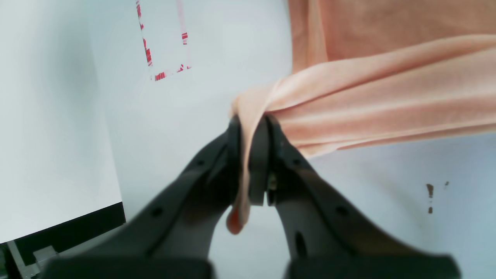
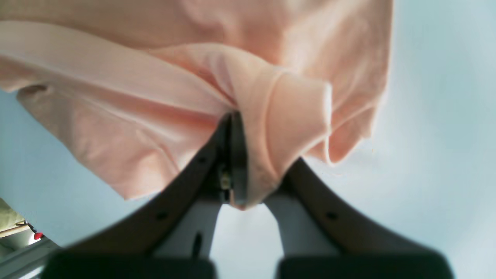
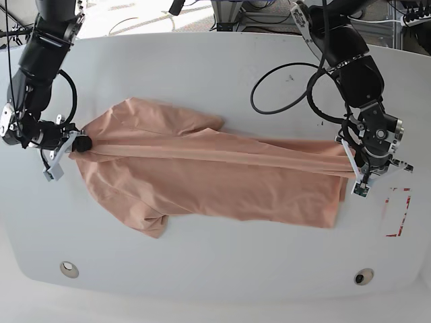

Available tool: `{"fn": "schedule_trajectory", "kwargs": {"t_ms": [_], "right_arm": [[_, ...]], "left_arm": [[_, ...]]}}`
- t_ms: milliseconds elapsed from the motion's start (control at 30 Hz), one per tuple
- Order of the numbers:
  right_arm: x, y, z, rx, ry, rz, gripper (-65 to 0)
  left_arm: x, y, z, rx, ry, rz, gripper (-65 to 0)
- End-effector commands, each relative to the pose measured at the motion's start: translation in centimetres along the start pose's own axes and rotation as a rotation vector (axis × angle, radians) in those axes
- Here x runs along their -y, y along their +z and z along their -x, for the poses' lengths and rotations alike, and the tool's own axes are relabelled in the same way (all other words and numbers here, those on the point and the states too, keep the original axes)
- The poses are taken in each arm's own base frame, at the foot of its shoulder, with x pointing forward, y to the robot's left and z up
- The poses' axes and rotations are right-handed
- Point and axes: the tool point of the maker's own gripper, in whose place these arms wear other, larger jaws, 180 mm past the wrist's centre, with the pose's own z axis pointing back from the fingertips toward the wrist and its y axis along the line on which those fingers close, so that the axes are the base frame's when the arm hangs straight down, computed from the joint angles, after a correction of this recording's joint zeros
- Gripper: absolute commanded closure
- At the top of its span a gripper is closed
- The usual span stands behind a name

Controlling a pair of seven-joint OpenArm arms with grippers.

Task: Fold the T-shirt properly
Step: 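Hold the shirt edge with the left gripper and open the right gripper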

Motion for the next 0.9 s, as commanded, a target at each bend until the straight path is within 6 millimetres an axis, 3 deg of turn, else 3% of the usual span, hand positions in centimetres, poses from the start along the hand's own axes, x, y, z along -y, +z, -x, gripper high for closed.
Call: {"fn": "schedule_trajectory", "kwargs": {"t_ms": [0,100,200,300,400,533,600,733,867], "right_arm": [[0.4,1.9,-1.0,0.040,0.036,0.016,0.0],[-1.4,2.3,0.4,0.058,0.051,-0.042,0.0],[-2.0,2.2,1.2,0.055,0.047,-0.062,0.0],[-2.1,2.0,1.1,0.070,0.043,-0.061,0.0],[-2.2,1.5,-0.4,0.125,0.042,-0.058,-2.2],[-1.3,0.9,-1.9,0.125,0.019,-0.041,-17.6],[-1.0,0.7,-2.3,0.126,0.012,-0.034,-30.8],[-1.5,1.5,-3.4,0.176,0.015,-0.057,-50.4],[-1.8,3.5,-1.5,0.242,-0.051,-0.110,-53.1]], "left_arm": [[-2.0,0.5,-1.1,0.033,0.002,-0.053,0.0],[-2.4,0.4,0.2,0.006,-0.017,-0.060,0.0],[-2.1,0.4,0.6,0.000,-0.021,-0.055,0.0],[-2.1,0.3,0.7,-0.004,-0.023,-0.054,0.0],[-2.2,0.3,0.5,-0.001,-0.024,-0.055,0.0],[-2.1,0.4,0.4,0.003,-0.023,-0.056,0.0],[-2.3,0.4,0.4,0.001,-0.025,-0.058,0.0],[-2.3,0.4,0.5,0.001,-0.026,-0.059,0.0],[-2.3,0.4,0.6,-0.002,-0.027,-0.058,0.0]]}}
